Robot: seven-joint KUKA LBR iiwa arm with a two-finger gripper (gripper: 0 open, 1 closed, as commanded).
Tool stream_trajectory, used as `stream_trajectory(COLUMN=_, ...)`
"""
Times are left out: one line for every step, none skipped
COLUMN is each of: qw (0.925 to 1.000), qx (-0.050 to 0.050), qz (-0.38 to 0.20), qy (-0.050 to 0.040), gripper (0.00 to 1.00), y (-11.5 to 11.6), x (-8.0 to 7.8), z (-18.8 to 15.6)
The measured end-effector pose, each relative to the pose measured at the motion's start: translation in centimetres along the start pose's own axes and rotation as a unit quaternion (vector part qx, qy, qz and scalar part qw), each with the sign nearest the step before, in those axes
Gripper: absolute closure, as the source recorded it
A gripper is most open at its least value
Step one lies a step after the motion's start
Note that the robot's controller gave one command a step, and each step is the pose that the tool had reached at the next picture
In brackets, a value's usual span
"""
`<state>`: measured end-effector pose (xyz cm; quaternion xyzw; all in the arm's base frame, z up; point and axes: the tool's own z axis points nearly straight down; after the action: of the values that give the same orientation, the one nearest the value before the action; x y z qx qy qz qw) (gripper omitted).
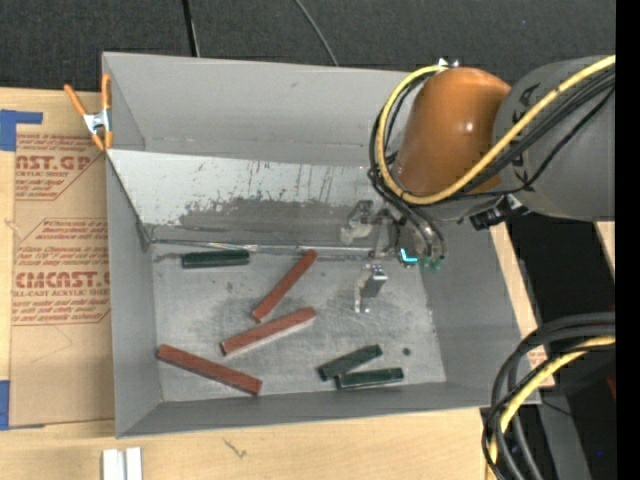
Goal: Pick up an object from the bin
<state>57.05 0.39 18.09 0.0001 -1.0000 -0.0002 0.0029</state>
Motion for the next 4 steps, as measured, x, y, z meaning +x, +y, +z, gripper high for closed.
stream_trajectory(qw=1.0, qx=0.0, qz=0.0, qy=-0.0038, gripper=0.0, y=0.0, x=-0.2, z=-0.4)
stream_trajectory(qw=0.9998, qx=0.001, qz=-0.021, qy=-0.008, gripper=0.0, y=0.7, x=1.0, z=3.6)
stream_trajectory(qw=0.9993, qx=-0.001, qz=0.037, qy=-0.0083, gripper=1.0, y=6.4, x=1.2, z=10.1)
stream_trajectory(qw=0.9993, qx=-0.001, qz=0.037, qy=-0.0083, gripper=1.0, y=6.4, x=1.2, z=10.1)
